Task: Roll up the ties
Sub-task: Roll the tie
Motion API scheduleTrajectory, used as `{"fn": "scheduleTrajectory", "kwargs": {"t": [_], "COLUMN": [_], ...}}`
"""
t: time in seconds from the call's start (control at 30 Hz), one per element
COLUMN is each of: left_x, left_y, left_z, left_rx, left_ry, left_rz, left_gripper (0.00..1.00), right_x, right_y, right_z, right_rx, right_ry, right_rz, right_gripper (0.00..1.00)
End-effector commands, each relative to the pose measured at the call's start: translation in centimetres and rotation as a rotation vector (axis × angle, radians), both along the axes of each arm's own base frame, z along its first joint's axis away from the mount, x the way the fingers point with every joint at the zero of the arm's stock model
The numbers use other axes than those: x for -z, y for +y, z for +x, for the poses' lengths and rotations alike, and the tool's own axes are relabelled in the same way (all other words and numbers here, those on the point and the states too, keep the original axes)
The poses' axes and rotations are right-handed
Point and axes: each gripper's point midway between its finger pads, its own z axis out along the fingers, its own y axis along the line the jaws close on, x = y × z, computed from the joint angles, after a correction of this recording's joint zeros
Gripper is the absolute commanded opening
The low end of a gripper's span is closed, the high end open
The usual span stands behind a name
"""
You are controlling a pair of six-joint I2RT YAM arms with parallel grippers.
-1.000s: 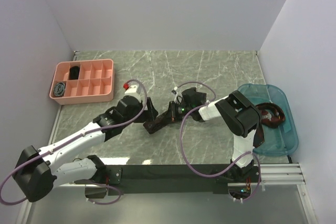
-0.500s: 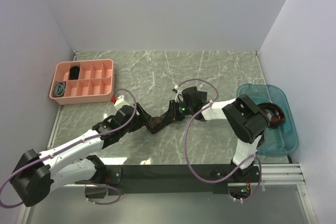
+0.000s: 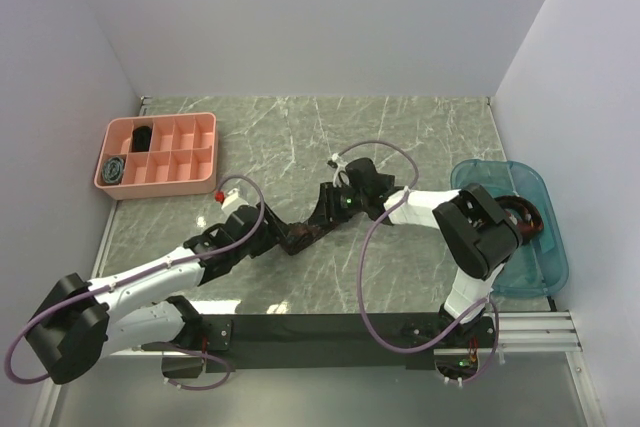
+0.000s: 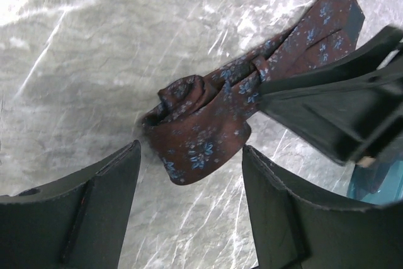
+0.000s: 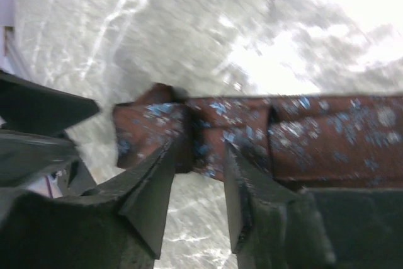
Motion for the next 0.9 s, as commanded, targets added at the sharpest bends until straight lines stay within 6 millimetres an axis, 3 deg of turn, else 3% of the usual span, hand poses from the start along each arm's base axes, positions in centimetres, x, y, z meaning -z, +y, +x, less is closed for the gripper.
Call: {"fn": "scheduleTrajectory", "kwargs": {"t": [0.0,0.2,0.43,0.53,0.63,0.87], "left_x": [-0.2,0.2,0.4,1.0,1.6,2.4], "left_y": [-0.3,-1.0,-1.3,-1.3,-1.3,-1.6], "left_z": [-0.1,-0.5,-0.5,-0.6,-0.7,-0.8], "left_rx": [-0.021,-0.007,-0.011,-0.016,-0.021,-0.021], "left_ry": [-0.013,-0.009,-0.016,-0.004,0.008,0.018], "left_rz": [-0.048,-0.059,-0.086,-0.093,-0.096,-0.117], "left_gripper": [0.71,0.74,0.74,0.74,0.74,0.74], "right_x": [-4.0,-3.8,-1.3,-0.3,0.6,2.2], "right_y": [1.4,2.5,3.1,3.2,2.9,2.4], "right_z": [1.1,0.7,-0.7,-1.3,-1.7,-2.9], "right_rx": [-0.05,-0.094,-0.127,-0.132,-0.123,-0.112], "right_ry": [-0.088,-0.046,0.023,0.056,0.076,0.142], "right_rz": [0.072,0.096,0.092,0.095,0.087,0.083], "right_gripper": [0.45,0.49,0.47,0.41,0.26,0.08]}}
